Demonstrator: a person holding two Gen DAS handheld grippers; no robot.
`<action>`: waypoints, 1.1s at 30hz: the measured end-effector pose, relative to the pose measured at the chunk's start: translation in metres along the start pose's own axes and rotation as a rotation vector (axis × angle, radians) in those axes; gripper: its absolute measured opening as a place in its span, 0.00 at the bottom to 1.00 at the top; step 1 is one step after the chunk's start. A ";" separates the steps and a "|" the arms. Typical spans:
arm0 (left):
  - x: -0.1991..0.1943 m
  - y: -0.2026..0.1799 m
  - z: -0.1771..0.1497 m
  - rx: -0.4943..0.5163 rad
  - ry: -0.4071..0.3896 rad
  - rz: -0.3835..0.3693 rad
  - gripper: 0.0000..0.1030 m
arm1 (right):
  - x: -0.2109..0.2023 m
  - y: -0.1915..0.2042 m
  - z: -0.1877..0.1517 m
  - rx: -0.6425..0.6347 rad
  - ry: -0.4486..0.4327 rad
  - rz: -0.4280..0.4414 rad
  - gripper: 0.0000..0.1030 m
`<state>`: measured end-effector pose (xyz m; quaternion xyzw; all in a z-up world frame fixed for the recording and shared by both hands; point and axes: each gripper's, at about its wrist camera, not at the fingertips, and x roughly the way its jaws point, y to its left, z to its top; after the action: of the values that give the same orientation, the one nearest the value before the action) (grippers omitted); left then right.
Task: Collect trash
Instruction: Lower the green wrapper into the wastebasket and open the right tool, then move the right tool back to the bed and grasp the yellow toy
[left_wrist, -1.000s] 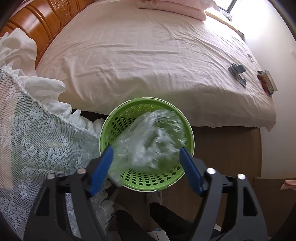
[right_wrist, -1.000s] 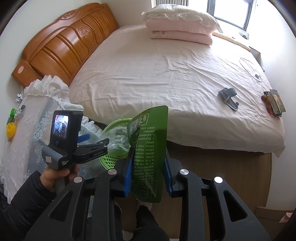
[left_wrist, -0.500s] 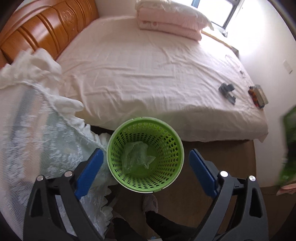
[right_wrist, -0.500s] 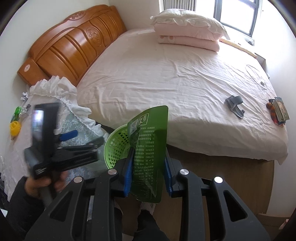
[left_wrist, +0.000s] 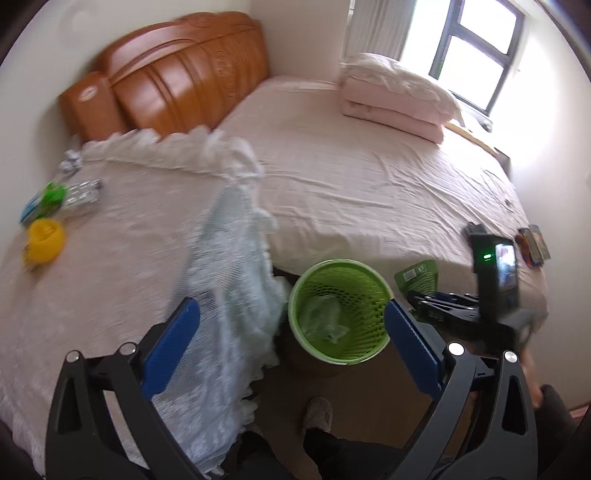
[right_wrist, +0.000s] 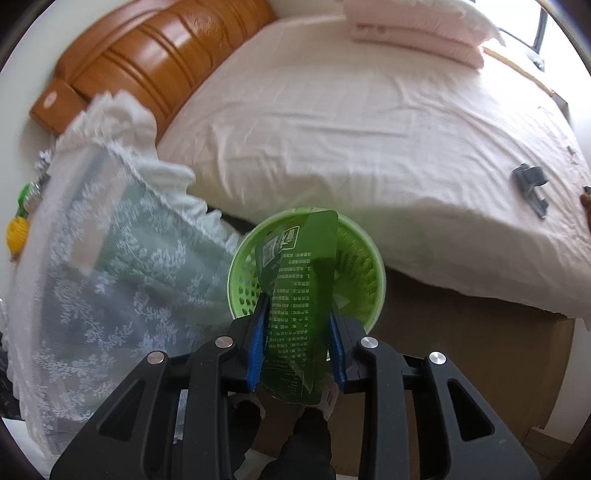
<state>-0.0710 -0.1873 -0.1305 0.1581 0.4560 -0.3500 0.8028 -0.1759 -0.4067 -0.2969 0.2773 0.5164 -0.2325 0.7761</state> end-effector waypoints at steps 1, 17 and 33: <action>-0.002 0.007 -0.002 -0.011 0.002 0.017 0.93 | 0.005 0.001 -0.001 -0.004 0.008 -0.001 0.30; -0.021 0.061 -0.026 -0.127 0.018 0.078 0.93 | 0.003 0.050 0.015 -0.049 0.017 0.013 0.90; -0.040 0.085 -0.032 -0.198 -0.033 0.072 0.93 | -0.141 0.119 0.012 -0.142 -0.239 0.054 0.98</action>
<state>-0.0445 -0.0928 -0.1194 0.0884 0.4692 -0.2768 0.8339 -0.1420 -0.3162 -0.1391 0.2059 0.4278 -0.2058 0.8557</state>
